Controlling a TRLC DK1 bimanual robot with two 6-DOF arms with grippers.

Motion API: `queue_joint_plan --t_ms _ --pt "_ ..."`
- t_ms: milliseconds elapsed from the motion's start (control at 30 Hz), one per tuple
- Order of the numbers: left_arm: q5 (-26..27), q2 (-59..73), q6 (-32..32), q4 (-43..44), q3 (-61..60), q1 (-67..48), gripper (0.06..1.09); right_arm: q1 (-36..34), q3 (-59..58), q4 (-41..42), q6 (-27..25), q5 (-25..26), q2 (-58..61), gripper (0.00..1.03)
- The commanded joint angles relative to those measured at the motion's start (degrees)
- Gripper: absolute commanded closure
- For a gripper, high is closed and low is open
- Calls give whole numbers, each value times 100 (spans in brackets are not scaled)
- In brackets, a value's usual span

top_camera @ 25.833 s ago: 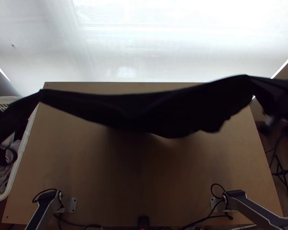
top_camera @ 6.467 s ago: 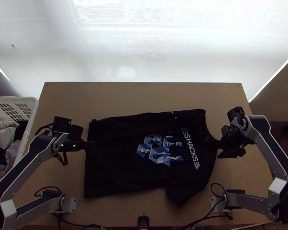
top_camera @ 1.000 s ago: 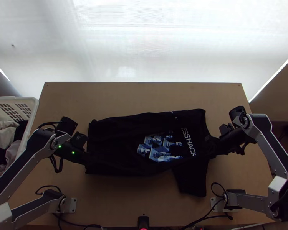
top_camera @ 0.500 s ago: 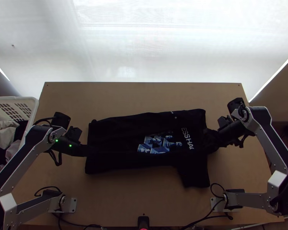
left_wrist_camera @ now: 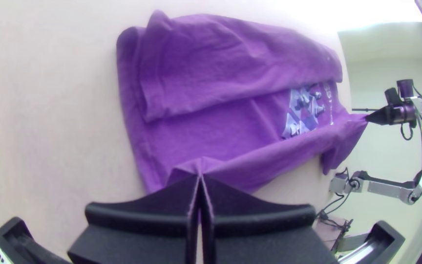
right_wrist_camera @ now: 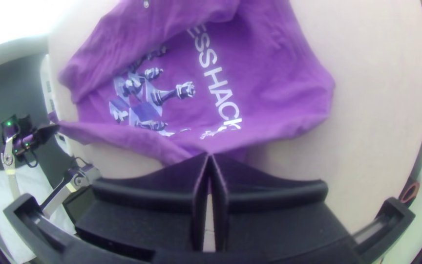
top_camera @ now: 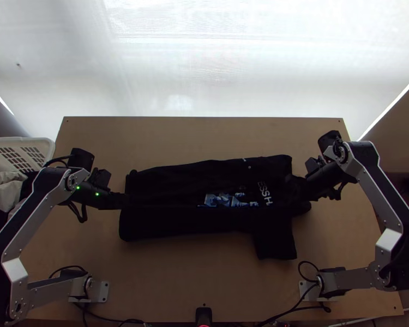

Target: Fold the t-shirt

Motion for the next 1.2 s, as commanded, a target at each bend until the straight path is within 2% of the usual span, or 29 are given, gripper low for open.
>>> queue_joint_plan --t_ms 0,400,867,1167 --pt "-212 329 -77 182 153 156 105 -56 304 100 -2 11 487 100" --pt "-256 479 -147 182 294 103 105 -12 858 601 217 46 1401 100" --pt "-405 646 -164 190 373 -11 105 -30 963 1119 288 573 1981 100" --pt "-423 655 -217 234 602 -64 105 58 1596 1032 367 591 2086 100"
